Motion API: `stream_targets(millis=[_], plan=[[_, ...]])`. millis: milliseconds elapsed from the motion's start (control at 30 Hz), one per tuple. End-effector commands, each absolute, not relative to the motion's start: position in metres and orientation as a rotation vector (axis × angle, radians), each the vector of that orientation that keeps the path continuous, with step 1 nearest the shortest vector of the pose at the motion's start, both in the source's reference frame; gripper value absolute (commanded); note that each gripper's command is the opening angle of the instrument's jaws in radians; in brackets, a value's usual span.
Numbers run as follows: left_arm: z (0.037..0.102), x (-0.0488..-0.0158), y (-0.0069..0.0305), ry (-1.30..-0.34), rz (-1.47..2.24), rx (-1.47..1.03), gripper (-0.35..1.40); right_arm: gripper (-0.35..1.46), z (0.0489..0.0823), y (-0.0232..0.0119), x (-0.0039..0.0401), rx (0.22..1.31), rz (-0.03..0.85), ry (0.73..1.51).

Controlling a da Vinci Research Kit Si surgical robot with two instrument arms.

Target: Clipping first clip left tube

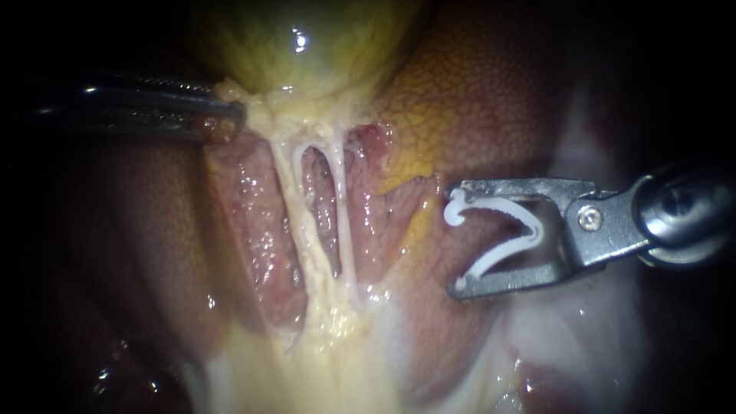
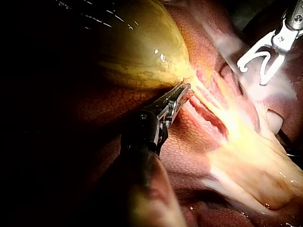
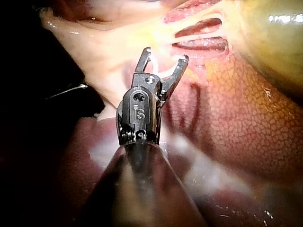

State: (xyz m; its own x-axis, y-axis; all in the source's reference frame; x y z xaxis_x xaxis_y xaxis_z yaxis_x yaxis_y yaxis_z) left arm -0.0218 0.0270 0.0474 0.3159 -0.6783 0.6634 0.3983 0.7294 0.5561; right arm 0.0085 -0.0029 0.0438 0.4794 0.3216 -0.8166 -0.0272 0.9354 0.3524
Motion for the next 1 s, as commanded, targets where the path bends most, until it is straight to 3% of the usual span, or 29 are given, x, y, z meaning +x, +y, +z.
stream_targets(millis=[33, 233, 567, 1000], plan=[[0.0474, -0.0218, 0.027, -1.026, -0.724, 0.315, -0.35, 0.46, 0.0438, -0.0029, 0.0085, 0.31, 0.217, 1.053], [0.0474, -0.0218, 0.027, -1.026, -0.724, 0.315, -0.35, 0.46, 0.0438, -0.0029, 0.0085, 0.316, 0.221, 1.054], [0.0474, -0.0218, 0.027, -1.026, -0.724, 0.315, -0.35, 0.44, 0.0441, -0.0026, 0.0096, 0.433, 0.28, 1.077], [0.0474, -0.0218, 0.027, -1.025, -0.724, 0.315, -0.35, 0.44, 0.0461, -0.0007, 0.0119, 0.625, 0.385, 1.193]])
